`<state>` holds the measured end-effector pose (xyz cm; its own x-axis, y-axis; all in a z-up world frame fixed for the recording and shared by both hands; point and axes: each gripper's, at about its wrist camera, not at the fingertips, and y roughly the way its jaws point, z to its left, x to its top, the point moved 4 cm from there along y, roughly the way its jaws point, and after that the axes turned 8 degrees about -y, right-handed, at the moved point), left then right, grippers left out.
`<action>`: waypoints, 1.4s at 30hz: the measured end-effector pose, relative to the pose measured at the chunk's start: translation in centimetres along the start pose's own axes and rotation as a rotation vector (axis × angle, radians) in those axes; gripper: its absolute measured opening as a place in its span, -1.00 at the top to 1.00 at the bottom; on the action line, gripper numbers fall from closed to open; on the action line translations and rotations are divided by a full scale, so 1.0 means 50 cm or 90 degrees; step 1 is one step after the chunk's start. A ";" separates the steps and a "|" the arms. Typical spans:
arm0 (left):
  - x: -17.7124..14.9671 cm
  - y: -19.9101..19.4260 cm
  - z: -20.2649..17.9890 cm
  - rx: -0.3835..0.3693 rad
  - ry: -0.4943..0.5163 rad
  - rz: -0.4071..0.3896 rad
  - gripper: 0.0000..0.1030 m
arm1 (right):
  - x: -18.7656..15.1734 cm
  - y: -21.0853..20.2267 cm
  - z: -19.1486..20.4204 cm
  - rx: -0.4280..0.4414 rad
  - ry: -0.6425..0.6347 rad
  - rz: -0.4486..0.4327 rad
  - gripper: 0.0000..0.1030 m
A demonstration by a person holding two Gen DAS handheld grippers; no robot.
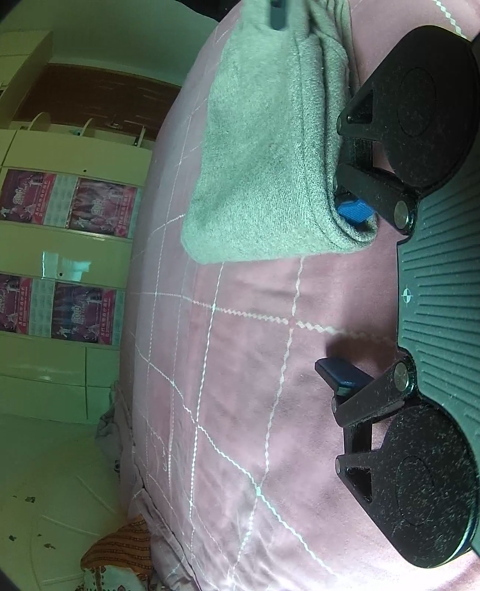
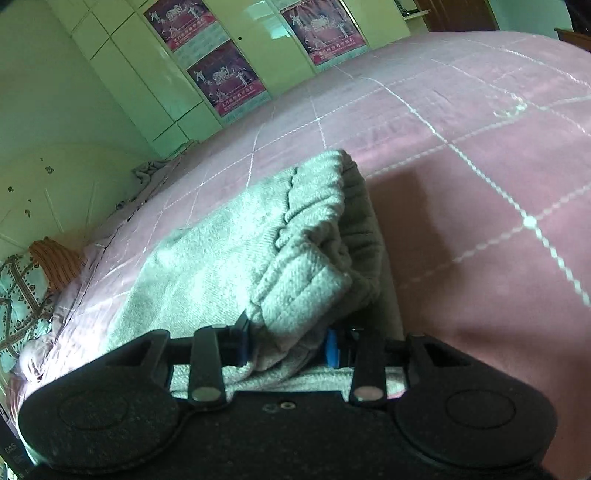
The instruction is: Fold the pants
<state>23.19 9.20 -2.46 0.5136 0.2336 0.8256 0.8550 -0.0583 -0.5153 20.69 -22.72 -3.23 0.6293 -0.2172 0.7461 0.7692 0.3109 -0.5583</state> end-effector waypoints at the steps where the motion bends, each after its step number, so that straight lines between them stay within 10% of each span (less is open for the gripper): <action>1: 0.000 -0.001 -0.001 0.000 0.001 -0.001 -0.43 | 0.009 -0.008 0.009 0.005 -0.009 -0.016 0.29; 4: -0.001 0.000 -0.002 0.000 0.002 0.000 -0.43 | 0.016 -0.033 0.027 0.019 -0.053 -0.056 0.29; 7: -0.002 -0.002 -0.003 -0.002 -0.003 -0.001 -0.43 | -0.003 0.028 -0.003 -0.007 -0.034 0.046 0.27; 15: 0.000 0.001 0.028 -0.014 -0.077 -0.005 -0.43 | 0.049 -0.049 0.080 0.056 -0.121 -0.103 0.27; 19: -0.005 0.006 0.018 -0.012 -0.055 0.003 -0.43 | -0.007 0.033 -0.005 0.007 -0.031 0.051 0.27; 29: -0.012 -0.002 -0.006 0.008 0.007 0.029 -0.69 | -0.001 0.018 -0.033 0.044 0.037 0.018 0.24; 33: -0.012 -0.060 -0.001 -0.025 -0.032 0.052 -0.68 | 0.012 -0.007 -0.040 0.018 0.033 0.012 -0.12; 37: 0.025 -0.118 -0.017 -0.085 -0.037 -0.029 -0.19 | 0.029 -0.080 -0.037 -0.034 -0.054 -0.051 0.00; 42: 0.070 -0.059 -0.088 -0.136 0.003 -0.036 -0.17 | 0.074 -0.082 0.024 -0.046 -0.210 -0.101 0.20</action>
<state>22.79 5.94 2.98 0.4637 0.2386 0.8533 0.8785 -0.2491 -0.4077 19.74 -23.70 2.26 0.4409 0.0554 0.8959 0.8677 0.2292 -0.4412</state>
